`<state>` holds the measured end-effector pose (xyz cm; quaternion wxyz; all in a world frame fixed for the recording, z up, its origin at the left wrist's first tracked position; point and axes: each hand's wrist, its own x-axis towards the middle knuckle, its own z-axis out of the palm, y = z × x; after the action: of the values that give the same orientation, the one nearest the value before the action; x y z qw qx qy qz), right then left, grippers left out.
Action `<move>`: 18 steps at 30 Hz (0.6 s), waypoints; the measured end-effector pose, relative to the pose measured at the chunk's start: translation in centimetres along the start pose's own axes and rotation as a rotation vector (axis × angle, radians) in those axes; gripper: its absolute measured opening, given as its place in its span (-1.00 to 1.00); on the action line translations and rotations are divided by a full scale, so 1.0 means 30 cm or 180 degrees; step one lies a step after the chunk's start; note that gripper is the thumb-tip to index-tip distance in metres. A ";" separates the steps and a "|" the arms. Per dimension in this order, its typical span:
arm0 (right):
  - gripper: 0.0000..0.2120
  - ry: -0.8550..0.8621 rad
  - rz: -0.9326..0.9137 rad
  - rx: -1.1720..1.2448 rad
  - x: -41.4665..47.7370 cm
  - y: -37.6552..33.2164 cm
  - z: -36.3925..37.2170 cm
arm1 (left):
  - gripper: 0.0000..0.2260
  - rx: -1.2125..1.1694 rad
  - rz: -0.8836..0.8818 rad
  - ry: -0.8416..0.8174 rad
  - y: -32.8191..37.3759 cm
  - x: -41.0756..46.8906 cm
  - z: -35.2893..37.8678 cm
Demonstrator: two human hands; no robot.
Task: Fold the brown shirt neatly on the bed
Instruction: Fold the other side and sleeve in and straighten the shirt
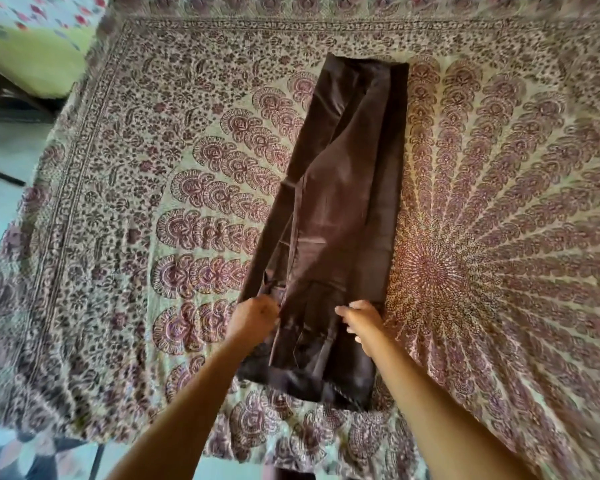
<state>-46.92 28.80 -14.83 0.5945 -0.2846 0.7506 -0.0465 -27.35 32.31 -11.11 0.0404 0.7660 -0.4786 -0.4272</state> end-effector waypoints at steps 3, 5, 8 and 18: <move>-0.72 -0.0127 0.0044 -0.0406 -0.029 0.036 0.047 | -0.72 -0.0100 -0.0615 0.0085 -0.040 0.001 0.049; -0.72 -0.0090 -0.0179 -0.0322 -0.048 0.048 0.073 | -0.65 -0.0486 -0.0812 -0.0037 -0.058 0.001 0.088; -0.53 0.0629 -0.0741 -0.0054 -0.087 0.051 0.066 | -0.87 -0.0968 -0.0733 -0.0145 -0.060 0.001 0.121; -0.93 -0.0402 -0.0168 -0.0146 -0.046 0.188 0.040 | -0.74 -0.0666 -0.0671 -0.0384 -0.038 0.001 0.180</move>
<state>-47.73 34.49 -16.27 0.6326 -0.3202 0.7047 -0.0270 -30.30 34.77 -15.08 0.0461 0.7766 -0.3501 -0.5218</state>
